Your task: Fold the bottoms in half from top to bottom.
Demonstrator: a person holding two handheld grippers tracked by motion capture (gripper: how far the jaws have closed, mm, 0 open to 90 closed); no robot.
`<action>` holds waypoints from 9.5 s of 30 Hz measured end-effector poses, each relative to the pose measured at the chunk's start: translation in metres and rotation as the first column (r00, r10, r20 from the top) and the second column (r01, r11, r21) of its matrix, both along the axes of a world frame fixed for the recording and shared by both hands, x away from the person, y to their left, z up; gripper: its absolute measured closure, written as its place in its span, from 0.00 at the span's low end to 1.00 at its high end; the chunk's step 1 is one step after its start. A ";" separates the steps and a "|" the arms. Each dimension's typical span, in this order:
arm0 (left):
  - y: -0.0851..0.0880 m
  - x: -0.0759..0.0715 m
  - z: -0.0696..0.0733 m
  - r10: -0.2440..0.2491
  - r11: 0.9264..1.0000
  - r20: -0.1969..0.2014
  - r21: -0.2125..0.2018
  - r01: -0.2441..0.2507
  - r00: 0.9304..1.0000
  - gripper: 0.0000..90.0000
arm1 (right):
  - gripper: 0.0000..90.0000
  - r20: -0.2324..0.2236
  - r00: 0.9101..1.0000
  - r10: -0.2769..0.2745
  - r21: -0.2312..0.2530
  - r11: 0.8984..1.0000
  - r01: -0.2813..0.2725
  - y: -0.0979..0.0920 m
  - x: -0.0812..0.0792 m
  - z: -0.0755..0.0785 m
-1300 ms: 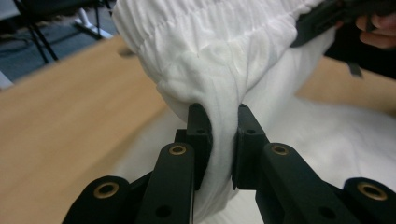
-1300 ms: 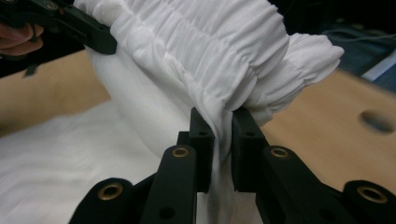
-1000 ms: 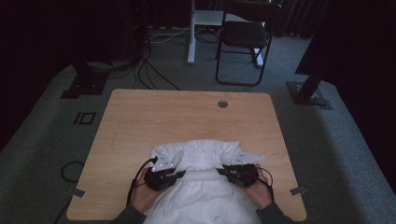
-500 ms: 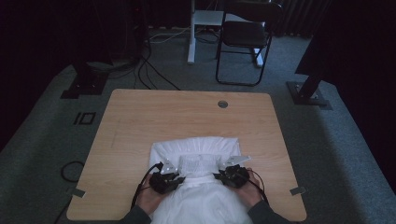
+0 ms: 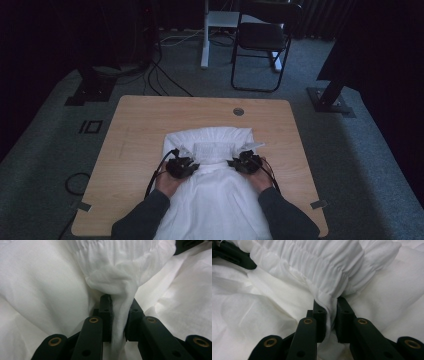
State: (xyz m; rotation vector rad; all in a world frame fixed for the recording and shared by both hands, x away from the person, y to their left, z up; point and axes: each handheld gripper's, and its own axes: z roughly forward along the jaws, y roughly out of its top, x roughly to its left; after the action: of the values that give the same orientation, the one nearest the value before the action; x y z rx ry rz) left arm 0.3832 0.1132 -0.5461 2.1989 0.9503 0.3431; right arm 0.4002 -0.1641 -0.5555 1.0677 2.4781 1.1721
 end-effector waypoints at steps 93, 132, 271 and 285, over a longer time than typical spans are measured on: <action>0.013 0.017 0.022 0.056 0.997 -0.085 -0.042 -0.060 0.995 0.92 | 0.95 -0.100 0.989 -0.113 0.050 0.992 0.119 -0.013 0.016 0.010; 0.022 -0.041 0.033 -0.137 0.973 0.017 -0.184 0.138 0.990 0.75 | 0.78 -0.043 0.992 0.122 0.075 0.990 -0.119 -0.002 -0.064 0.035; 0.107 0.090 0.089 0.337 0.902 0.056 -0.306 -0.306 0.940 0.96 | 0.96 0.104 0.947 -0.305 0.138 0.947 0.290 -0.075 0.081 0.084; 0.126 0.024 0.096 0.242 0.896 0.104 -0.405 -0.181 0.965 0.96 | 0.95 0.174 0.967 -0.185 0.213 0.966 0.146 -0.091 0.019 0.089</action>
State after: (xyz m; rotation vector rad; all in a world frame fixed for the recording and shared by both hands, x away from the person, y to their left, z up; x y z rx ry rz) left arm 0.4069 0.2388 -0.4496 1.6843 1.0736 0.3794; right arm 0.4192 -0.2554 -0.4660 1.1273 2.1161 1.4191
